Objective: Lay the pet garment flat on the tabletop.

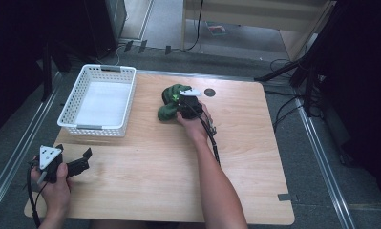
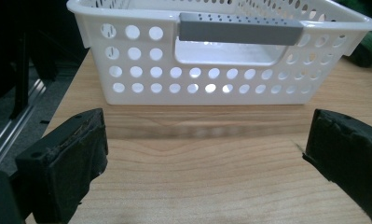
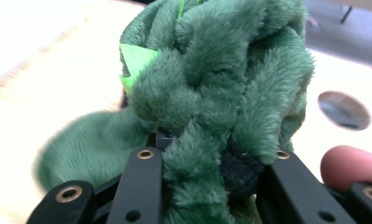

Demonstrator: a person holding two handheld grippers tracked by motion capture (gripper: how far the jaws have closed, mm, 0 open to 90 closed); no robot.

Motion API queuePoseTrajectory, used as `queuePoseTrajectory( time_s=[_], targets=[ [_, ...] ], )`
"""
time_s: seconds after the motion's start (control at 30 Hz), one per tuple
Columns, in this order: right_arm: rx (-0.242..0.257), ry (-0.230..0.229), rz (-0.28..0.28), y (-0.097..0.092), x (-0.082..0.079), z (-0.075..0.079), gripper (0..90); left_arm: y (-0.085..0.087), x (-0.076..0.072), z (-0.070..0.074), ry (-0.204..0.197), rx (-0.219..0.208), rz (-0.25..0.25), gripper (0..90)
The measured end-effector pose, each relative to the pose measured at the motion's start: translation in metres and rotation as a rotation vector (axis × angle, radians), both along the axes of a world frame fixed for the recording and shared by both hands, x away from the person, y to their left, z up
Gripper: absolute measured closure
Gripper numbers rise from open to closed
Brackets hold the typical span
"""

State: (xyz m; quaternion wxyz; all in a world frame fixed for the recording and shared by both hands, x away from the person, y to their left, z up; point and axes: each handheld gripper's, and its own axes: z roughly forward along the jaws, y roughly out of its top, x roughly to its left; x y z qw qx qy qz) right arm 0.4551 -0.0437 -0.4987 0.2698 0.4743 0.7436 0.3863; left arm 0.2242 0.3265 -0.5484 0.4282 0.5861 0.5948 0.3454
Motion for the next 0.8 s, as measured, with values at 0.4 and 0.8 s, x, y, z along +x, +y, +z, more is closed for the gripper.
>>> queuePoseTrajectory(
  time_s=[0.4, 0.8],
  targets=[
    [0.112, -0.035, 0.114, -0.038, -0.096, 0.062, 70.5, -0.040, -0.006, 0.035, -0.048, -0.015, -0.156, 0.0],
    [0.082, 0.004, 0.178, -0.046, -0.179, 0.040, 70.2, -0.103, 0.002, 0.069, -0.093, -0.033, -0.321, 0.0]
  ],
)
